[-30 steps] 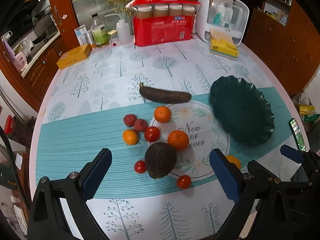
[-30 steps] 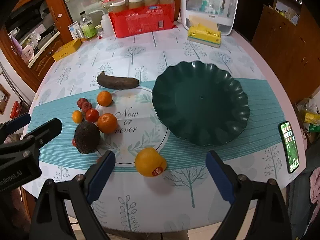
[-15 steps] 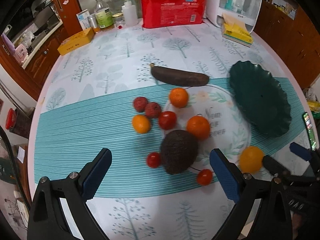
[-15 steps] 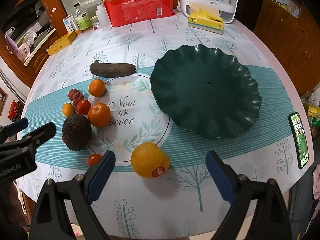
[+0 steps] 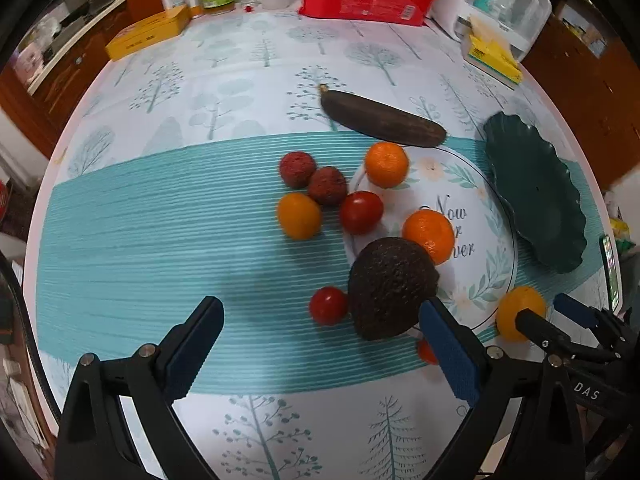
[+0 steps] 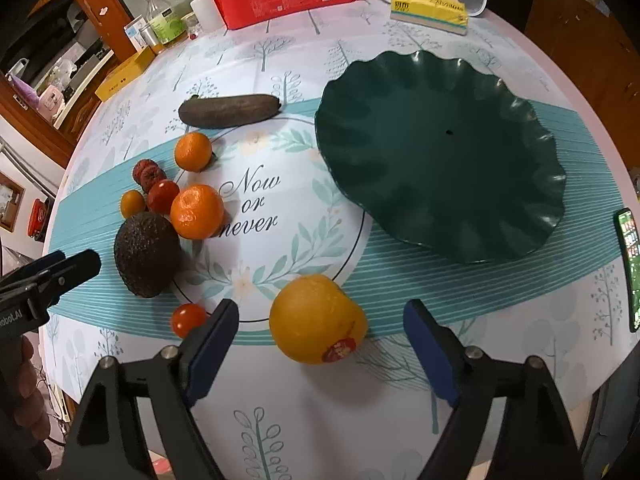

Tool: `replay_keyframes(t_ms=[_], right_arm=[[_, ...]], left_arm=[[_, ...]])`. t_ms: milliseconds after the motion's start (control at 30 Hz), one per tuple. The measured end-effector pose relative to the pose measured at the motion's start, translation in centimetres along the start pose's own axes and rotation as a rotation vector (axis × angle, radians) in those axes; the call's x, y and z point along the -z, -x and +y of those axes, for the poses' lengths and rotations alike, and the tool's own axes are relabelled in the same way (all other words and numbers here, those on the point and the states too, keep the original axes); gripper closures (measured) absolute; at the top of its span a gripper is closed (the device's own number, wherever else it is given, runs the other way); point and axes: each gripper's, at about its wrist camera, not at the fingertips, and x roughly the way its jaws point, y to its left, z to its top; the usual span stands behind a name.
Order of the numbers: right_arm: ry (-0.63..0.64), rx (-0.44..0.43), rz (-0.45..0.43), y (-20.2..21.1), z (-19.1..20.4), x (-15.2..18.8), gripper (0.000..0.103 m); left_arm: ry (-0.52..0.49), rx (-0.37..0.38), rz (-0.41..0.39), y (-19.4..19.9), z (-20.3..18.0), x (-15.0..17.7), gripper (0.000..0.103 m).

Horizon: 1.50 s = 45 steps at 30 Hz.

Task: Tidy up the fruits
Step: 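Close the right tool on the grapefruit while the left tool grasps the avocado, then carry the grapefruit in the right tool and avocado in the left tool onto the green plate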

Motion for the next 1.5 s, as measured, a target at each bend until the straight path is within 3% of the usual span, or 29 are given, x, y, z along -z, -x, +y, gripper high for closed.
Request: replay_keyframes(t_ms=[100,233,400,700,800,833,1200,1500], right_arm=[[-0.005,-0.012,0.019,-0.7,-0.1,0.1,0.024],[-0.018,-0.024,0.054,-1.8,-0.3,0.3,0.037],[-0.041,-0.043,0.070,-2.7,-0.7,0.5,0.041],[-0.024,-0.037,0.052,-3.1,-0.5,0.6,0.047],[-0.009,-0.029,0.042,-3.1,-0.2,0.6,0.049],[-0.001,-0.025,0.039,-3.0,0.0,0.7,0.050],[0.008,-0.014,0.007,-1.4,0.0,0.8,0.052],[0.010,0.040,-0.099,4.4,-1.2,-0.2,0.052]], left_arm=[[-0.027,0.023,0.016,-1.1,-1.1,-0.4,0.005],[-0.031,0.034,0.039,-2.5,-2.1,-0.9,0.005],[-0.054,0.026,0.056,-4.0,-3.0,-1.3,0.006],[-0.072,0.041,0.107,-5.7,-3.7,-1.4,0.023],[-0.095,0.035,0.092,-5.4,-4.2,-1.2,0.032],[-0.104,0.054,0.089,-5.2,-4.4,-1.3,0.042],[-0.090,0.016,0.093,-4.0,-4.7,-1.2,0.043],[-0.147,0.080,-0.032,2.4,-7.4,-2.7,0.043]])
